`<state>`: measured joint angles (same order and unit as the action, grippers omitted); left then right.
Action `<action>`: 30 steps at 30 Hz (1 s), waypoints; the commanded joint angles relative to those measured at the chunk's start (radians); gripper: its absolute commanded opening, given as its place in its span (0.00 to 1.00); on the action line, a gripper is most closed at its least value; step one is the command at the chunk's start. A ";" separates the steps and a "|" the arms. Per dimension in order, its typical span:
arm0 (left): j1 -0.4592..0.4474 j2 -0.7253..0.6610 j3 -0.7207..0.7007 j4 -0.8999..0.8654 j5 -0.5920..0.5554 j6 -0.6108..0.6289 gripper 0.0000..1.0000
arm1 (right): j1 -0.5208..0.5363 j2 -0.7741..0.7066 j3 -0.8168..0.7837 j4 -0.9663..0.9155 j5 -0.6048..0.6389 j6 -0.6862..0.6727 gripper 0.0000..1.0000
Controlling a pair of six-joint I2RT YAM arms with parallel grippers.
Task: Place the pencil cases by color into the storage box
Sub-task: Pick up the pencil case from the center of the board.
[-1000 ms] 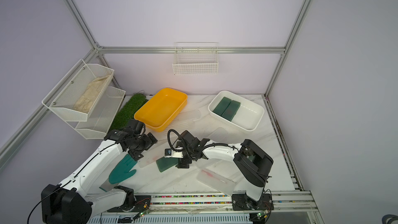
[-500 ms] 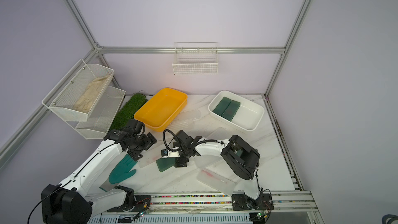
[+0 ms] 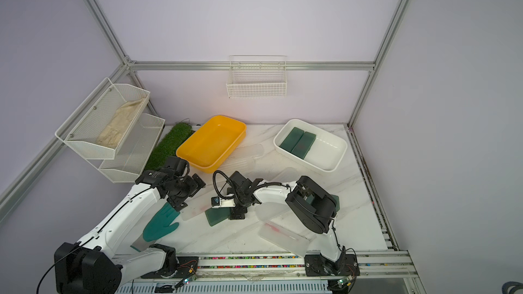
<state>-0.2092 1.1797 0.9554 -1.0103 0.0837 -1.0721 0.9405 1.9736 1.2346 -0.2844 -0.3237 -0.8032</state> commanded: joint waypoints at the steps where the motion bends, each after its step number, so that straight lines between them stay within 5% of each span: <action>1: 0.011 -0.012 0.050 0.011 0.011 0.024 1.00 | 0.004 0.028 0.021 -0.044 -0.027 -0.029 0.92; 15: 0.011 -0.032 0.048 0.022 -0.004 0.034 1.00 | 0.003 0.054 0.029 -0.052 0.010 -0.049 0.72; 30: 0.011 -0.043 0.040 0.077 0.020 0.078 1.00 | -0.006 -0.039 -0.032 -0.008 0.031 -0.009 0.66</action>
<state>-0.2031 1.1660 0.9554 -0.9756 0.0914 -1.0279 0.9398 1.9732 1.2362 -0.2939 -0.3214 -0.8181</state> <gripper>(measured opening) 0.998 0.751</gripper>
